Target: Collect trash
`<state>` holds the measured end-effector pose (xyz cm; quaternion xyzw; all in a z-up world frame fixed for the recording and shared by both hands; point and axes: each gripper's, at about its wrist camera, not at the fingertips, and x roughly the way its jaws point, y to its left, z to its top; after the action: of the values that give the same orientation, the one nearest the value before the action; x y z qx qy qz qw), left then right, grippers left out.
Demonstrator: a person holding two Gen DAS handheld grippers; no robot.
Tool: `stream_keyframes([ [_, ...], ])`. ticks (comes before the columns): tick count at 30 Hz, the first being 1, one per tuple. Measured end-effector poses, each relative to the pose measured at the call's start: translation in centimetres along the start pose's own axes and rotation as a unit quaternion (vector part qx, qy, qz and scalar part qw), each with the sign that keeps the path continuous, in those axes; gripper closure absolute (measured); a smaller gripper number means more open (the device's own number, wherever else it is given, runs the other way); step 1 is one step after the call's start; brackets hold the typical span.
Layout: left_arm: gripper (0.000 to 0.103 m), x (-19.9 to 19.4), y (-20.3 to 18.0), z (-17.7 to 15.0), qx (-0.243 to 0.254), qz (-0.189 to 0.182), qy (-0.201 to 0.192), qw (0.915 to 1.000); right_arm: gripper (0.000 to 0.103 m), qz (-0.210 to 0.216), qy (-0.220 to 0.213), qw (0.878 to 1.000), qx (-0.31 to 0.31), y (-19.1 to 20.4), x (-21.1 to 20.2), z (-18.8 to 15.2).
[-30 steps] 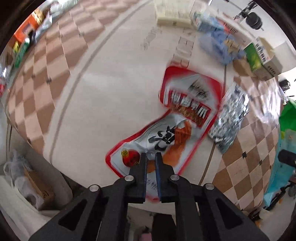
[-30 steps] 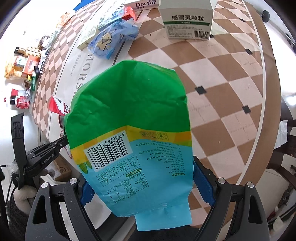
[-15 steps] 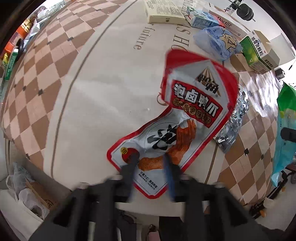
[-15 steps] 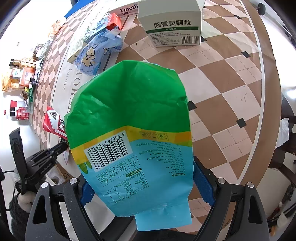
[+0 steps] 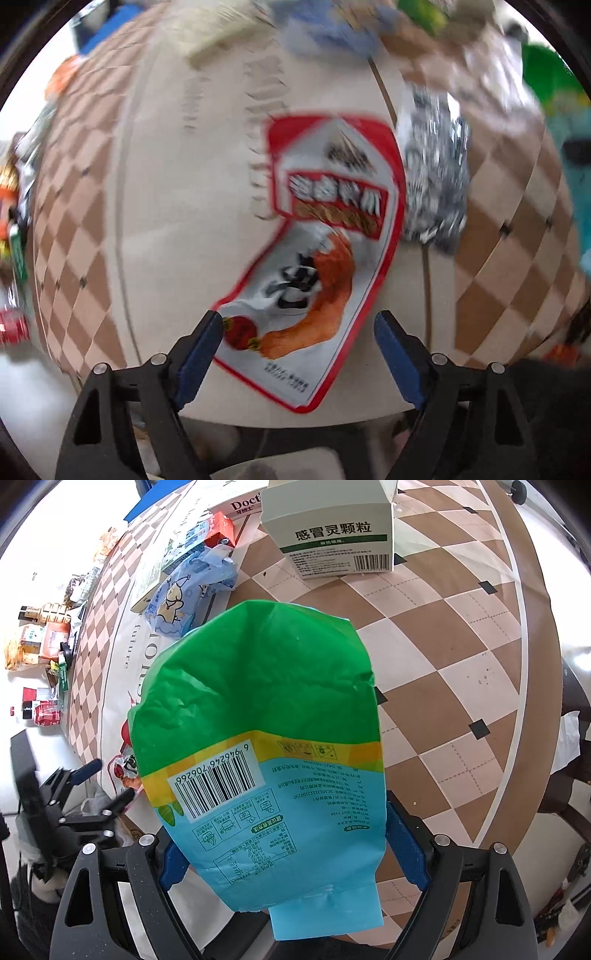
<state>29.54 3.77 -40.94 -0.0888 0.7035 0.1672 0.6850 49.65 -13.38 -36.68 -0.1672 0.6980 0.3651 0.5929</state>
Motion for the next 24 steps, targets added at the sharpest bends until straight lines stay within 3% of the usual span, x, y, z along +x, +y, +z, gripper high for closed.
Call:
stream_keyframes([
  [1, 0.009, 0.3, -0.2, 0.3, 0.008, 0.011, 0.002, 0.9999, 0.012, 0.000, 0.000, 1.000, 0.001, -0.1, 0.0, 0.0],
  [3, 0.004, 0.7, 0.4, 1.1, 0.002, 0.005, 0.008, 1.0000, 0.012, 0.000, 0.001, 1.000, 0.003, -0.2, 0.1, 0.0],
  [5, 0.004, 1.1, 1.3, 1.7, -0.012, -0.024, 0.021, 0.9994, 0.012, 0.001, 0.001, 1.000, 0.005, -0.3, 0.1, -0.1],
  [8, 0.007, 1.4, 3.6, 2.7, -0.059, -0.060, 0.011, 0.9964, 0.012, 0.004, 0.003, 1.000, 0.010, -0.6, 0.3, 0.0],
  [11, 0.009, 0.8, 5.2, 2.9, -0.101, -0.071, -0.006, 0.9923, 0.012, 0.005, 0.004, 1.000, 0.009, -0.5, 0.4, 0.1],
  [14, 0.018, 0.2, 6.2, 2.9, -0.114, -0.058, -0.015, 0.9917, 0.012, 0.005, 0.003, 1.000, 0.009, -0.5, 0.5, 0.3],
  [16, 0.035, -0.6, 5.9, 1.6, -0.121, -0.054, -0.021, 0.9910, 0.012, 0.005, 0.002, 1.000, 0.010, -0.6, 0.6, 0.3],
  [18, 0.045, -0.6, 5.9, -0.1, -0.133, -0.069, -0.025, 0.9883, 0.012, 0.006, 0.003, 1.000, 0.009, -0.6, 0.7, 0.3],
  [24, 0.056, -1.7, 4.6, -1.2, -0.131, -0.075, -0.029, 0.9881, 0.012, 0.007, 0.004, 1.000, 0.001, 0.0, 0.8, 0.3],
])
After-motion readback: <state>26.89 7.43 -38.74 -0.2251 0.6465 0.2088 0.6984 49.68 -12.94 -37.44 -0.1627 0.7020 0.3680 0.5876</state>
